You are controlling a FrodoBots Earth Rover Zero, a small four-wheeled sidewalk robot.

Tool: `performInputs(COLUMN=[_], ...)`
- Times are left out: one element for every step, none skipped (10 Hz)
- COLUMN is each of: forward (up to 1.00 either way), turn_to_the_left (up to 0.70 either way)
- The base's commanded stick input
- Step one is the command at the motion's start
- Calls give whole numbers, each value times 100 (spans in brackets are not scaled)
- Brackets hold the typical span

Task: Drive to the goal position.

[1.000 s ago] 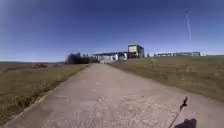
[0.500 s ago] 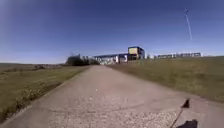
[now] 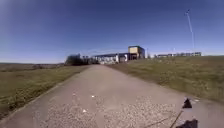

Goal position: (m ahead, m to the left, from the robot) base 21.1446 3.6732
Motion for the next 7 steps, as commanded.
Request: performInputs(forward=[100,100,100,100,100,100,100], turn_to_the_left=[0,0,0,0,0,0,0])
